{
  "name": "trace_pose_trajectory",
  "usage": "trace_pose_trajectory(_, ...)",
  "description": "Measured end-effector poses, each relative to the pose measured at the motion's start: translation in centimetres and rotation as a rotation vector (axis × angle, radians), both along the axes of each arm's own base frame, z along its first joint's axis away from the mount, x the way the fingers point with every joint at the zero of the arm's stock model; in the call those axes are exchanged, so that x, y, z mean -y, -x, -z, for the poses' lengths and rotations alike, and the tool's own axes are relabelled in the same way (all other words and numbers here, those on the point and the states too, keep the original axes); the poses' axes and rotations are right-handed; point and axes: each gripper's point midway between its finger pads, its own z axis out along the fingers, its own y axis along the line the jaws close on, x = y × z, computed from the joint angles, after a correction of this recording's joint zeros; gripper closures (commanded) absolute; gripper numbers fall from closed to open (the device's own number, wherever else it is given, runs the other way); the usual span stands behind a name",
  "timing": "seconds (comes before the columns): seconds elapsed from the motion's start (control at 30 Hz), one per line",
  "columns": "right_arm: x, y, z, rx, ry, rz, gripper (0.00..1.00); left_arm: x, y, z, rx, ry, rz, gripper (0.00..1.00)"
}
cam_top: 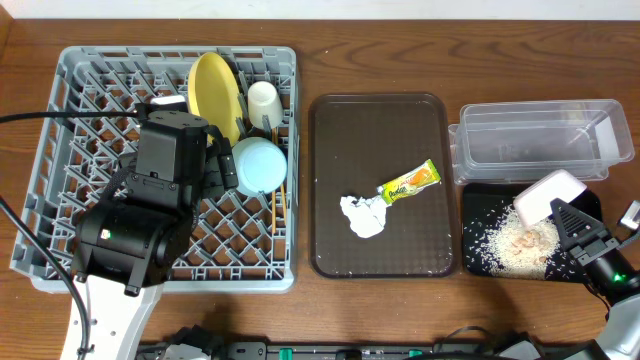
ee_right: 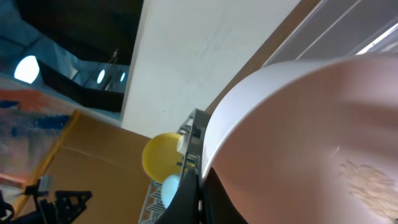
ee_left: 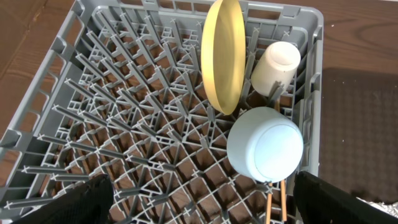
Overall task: Sort waste into correct bins and load items into the dishwasher rack
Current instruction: 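Tip the white bowl over the black tray to dump the rice, then carry the white bowl left and set it down on the brown tray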
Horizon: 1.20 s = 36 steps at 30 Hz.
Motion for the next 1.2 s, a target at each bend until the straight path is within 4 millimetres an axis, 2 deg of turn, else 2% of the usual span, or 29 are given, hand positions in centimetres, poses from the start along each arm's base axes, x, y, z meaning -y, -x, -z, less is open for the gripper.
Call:
trace_pose_trajectory(1.03, 0.07, -0.04, 0.07, -0.025, -0.034, 0.004, 0.99, 0.0, 0.0, 0.0, 0.0, 0.0, 0.0, 0.06)
trace_pose_trajectory(1.2, 0.03, -0.04, 0.07, -0.053, -0.084, 0.006, 0.99, 0.0, 0.0, 0.0, 0.0, 0.0, 0.0, 0.06)
